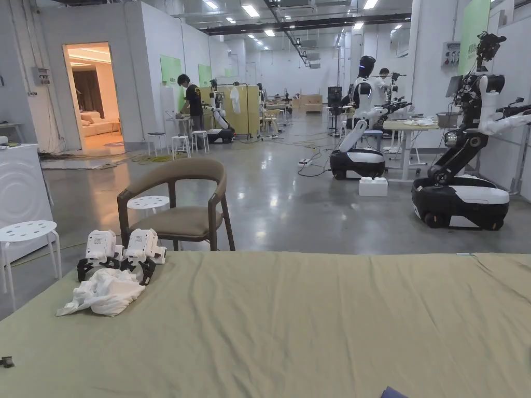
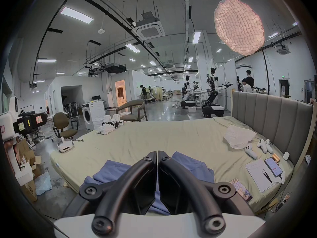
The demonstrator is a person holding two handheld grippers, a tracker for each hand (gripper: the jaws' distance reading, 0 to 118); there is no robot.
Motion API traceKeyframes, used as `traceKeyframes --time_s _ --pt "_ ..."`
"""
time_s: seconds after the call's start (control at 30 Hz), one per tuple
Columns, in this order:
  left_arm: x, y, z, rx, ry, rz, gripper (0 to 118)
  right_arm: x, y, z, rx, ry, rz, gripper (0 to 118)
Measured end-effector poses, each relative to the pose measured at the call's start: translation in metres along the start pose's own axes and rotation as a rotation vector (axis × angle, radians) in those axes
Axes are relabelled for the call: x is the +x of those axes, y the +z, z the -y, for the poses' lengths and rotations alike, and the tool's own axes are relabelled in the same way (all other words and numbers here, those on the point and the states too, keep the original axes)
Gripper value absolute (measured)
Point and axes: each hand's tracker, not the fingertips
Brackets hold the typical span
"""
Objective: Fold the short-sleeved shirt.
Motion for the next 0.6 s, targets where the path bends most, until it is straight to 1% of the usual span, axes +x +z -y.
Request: traceKeyframes --time_s 0.17,0.33,0.43,0.53,0.57,0.6 --pt "-0.004 -0.002 -0.001 0.005 -0.012 -0.006 0 0.001 -0.002 0.001 0.004 -0.02 0.009 0" --pt "-0.005 -0.018 0.004 -0.024 -0.021 0.017 0 0.002 -0.008 0.006 -0.02 -0.036 0.006 0" --pt "-0.012 -0.04 0.015 -0.068 -0.005 0.056 0 0.005 -0.013 0.012 -0.048 -0.037 0.004 0" --pt "-0.02 -0.076 0.031 -0.165 0.016 0.08 0 0.01 -0.016 0.02 -0.074 -0.047 0.014 0" --pt "-0.023 -0.091 0.04 -0.198 0.032 0.089 1 0.013 -0.018 0.024 -0.086 -0.059 0.016 0" --pt "-0.027 -0.108 0.05 -0.226 0.054 0.112 7 0.015 -0.02 0.027 -0.104 -0.073 0.021 0"
